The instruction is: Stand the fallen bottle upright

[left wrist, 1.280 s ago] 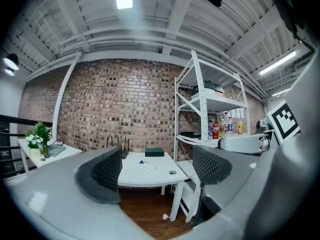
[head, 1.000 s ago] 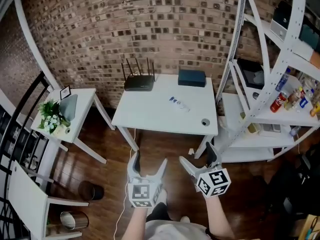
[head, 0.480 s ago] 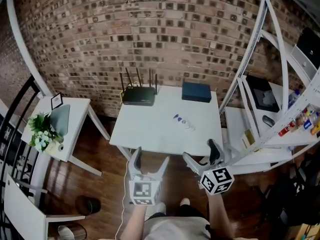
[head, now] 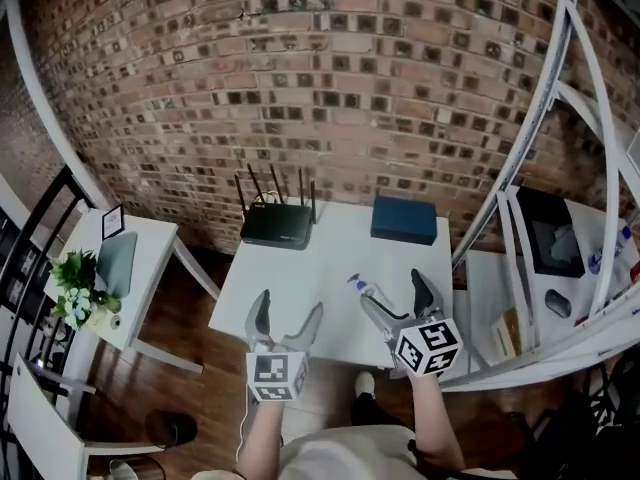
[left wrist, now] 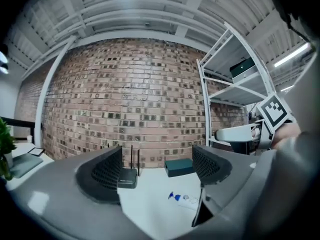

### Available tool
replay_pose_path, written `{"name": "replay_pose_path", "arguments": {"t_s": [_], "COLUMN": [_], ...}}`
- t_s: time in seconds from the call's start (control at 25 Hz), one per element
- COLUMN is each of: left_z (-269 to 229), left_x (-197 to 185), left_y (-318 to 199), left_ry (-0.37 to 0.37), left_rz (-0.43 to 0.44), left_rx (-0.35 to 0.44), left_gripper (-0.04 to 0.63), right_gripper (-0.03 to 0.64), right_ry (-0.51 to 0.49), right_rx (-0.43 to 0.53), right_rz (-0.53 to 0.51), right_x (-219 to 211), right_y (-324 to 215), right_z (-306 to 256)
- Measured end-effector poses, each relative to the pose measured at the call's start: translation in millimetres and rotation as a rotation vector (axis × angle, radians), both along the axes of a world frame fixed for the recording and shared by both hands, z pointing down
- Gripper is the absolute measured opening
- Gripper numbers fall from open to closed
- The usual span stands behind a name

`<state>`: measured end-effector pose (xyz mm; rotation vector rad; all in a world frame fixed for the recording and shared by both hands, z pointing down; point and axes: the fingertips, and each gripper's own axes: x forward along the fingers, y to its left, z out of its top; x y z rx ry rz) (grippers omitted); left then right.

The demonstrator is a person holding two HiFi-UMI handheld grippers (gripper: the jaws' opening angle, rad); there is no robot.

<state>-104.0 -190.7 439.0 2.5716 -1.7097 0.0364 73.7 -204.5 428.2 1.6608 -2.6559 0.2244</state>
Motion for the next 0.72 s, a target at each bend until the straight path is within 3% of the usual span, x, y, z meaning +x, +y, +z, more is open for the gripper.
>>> {"name": "replay_pose_path", "arguments": {"t_s": [0.16,0.32,0.52,0.72], "left_z": [-10.4,-3.9,32.5,85.4], "left_x": [24.9,47.9,60.4,60.6], "left_y": [-61.2,-103.3,-131.7,-161.3], "left_ry": [-0.005,-0.009,-0.040,-0.046], "left_rz": [-0.023,-0.041,-0.036,-0.020], "left_rx": [0.001,-0.024,-0.125,-0.254], "left_gripper": [0.448,0.446,0.445,0.442], "right_gripper": [0.506,0.503,0.502,0.502], "right_ry": [-0.017,-0.027,-0.044,0.104], "right_rx": [0.063,0.017,-0.167,-0.373], "right_rz": [-0.070,-0.103,-0.106,-0.189], "right_x": [16.0,37.6,49.4,32.9], "right_y": [-69.1,-116.0,-156.5,-172.9], "right_z": [-25.9,-6.8,67.1,143.7]}}
